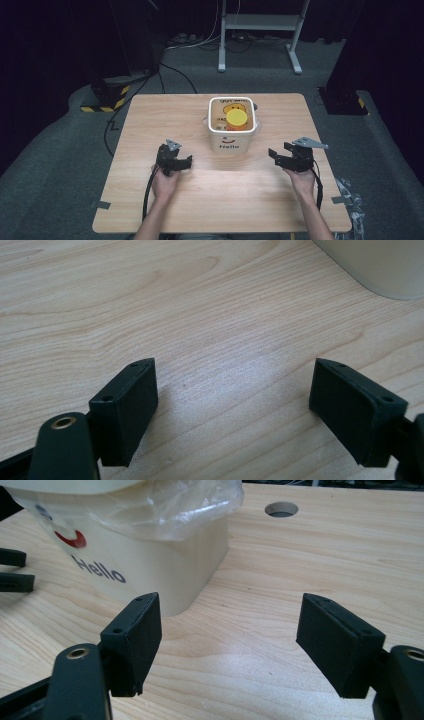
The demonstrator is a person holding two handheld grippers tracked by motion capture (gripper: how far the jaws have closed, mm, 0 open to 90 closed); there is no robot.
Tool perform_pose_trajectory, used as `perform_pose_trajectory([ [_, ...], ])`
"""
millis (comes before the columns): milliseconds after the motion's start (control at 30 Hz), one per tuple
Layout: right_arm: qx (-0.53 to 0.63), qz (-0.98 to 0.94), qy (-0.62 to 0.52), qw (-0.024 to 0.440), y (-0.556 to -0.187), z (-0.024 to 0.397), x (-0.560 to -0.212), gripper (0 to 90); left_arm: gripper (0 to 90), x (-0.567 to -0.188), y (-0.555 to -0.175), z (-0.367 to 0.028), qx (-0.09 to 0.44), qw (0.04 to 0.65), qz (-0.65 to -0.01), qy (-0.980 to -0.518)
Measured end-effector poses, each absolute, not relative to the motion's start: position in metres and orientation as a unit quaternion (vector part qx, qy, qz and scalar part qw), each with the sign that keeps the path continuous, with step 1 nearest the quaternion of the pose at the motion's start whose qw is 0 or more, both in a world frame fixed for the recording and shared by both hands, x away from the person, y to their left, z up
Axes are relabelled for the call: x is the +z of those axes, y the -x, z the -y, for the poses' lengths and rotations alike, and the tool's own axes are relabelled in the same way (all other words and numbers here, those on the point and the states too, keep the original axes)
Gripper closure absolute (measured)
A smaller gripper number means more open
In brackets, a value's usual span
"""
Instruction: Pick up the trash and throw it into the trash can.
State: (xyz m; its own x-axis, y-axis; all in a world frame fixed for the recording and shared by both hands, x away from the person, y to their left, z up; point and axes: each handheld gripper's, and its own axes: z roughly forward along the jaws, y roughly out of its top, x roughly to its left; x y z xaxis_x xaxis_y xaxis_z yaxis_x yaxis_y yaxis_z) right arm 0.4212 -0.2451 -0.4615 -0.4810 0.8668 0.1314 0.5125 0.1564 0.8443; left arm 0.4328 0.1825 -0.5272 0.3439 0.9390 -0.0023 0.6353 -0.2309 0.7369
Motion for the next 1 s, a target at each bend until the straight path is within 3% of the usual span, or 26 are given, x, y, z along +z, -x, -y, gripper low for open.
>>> perform_pose_trajectory([
  [1000,0.323,-0.765,-0.511,0.222,-0.443,0.24,-0.523,23.6,19.2,-0.527,-0.433,-0.182,0.229,0.331,-0.527,-0.748],
])
